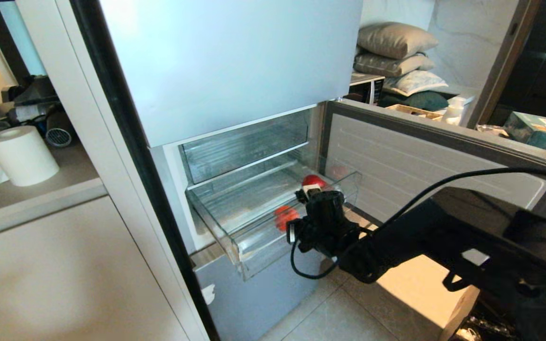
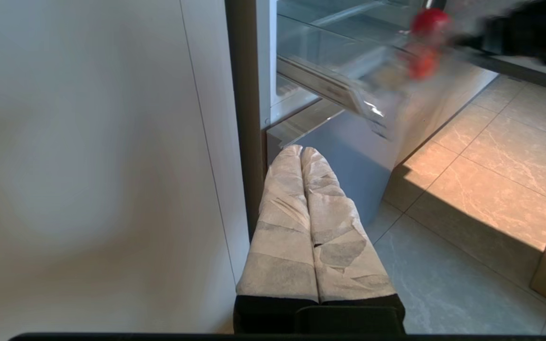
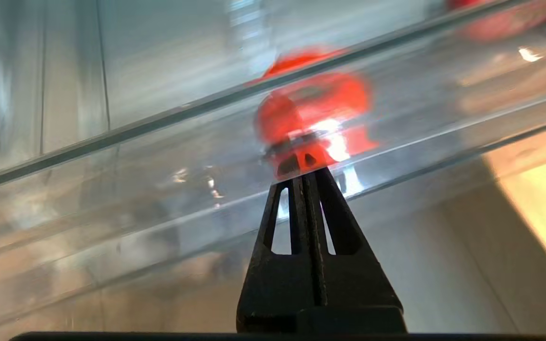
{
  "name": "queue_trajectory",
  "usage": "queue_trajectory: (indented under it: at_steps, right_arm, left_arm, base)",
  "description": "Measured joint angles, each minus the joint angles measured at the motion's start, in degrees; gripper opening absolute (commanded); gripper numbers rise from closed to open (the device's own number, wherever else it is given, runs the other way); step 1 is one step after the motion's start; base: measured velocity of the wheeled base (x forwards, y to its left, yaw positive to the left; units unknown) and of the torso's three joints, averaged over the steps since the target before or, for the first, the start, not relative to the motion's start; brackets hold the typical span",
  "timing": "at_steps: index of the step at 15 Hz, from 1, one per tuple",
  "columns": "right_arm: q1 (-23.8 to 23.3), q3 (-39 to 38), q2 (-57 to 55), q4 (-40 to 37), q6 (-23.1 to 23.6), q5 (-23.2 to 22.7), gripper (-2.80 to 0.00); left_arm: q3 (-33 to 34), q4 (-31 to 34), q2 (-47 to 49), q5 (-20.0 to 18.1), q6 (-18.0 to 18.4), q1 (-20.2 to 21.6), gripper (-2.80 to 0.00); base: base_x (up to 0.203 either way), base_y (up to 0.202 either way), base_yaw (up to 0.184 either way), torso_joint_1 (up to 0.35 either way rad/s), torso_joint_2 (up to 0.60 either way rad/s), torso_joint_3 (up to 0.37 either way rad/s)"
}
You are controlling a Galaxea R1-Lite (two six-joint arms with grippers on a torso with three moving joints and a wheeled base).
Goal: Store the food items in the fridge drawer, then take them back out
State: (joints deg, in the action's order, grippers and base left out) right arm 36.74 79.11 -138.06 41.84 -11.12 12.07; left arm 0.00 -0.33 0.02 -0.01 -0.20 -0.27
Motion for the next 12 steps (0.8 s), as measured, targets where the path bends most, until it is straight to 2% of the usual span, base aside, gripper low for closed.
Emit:
queue_trajectory:
  at_steps: [2, 4, 7, 12]
  right_arm:
    - [0.66, 6.22, -5.40, 10.53, -0.14, 2.43, -2.80]
    - [1.59, 4.36, -6.54, 17.40, -0.63, 3.77, -2.80]
    - [3.47, -9.36, -0.19, 20.89, -2.68, 3.17, -2.80]
    - [5.99, -32.97, 18.72, 24.97, -3.93, 2.53, -2.80]
  left_arm:
    - [0.00, 0.02, 0.00, 0.01, -0.01, -0.06, -2.80]
    - [0.00, 0.00, 0.00, -0.01, -0.02, 0.02, -2.80]
    - [0.00, 0.00, 0.00, 0.01, -0.02, 0.00, -2.80]
    - [0.00, 0.00, 0.00, 0.01, -0.01, 0.00, -2.80]
  base:
    - [0.000, 0.000, 0.000, 0.000, 0.00, 0.000]
    - [0.000, 0.000, 0.000, 0.000, 0.00, 0.000]
    - [0.000, 0.000, 0.000, 0.000, 0.00, 0.000]
    - [0.000, 0.000, 0.000, 0.000, 0.00, 0.000]
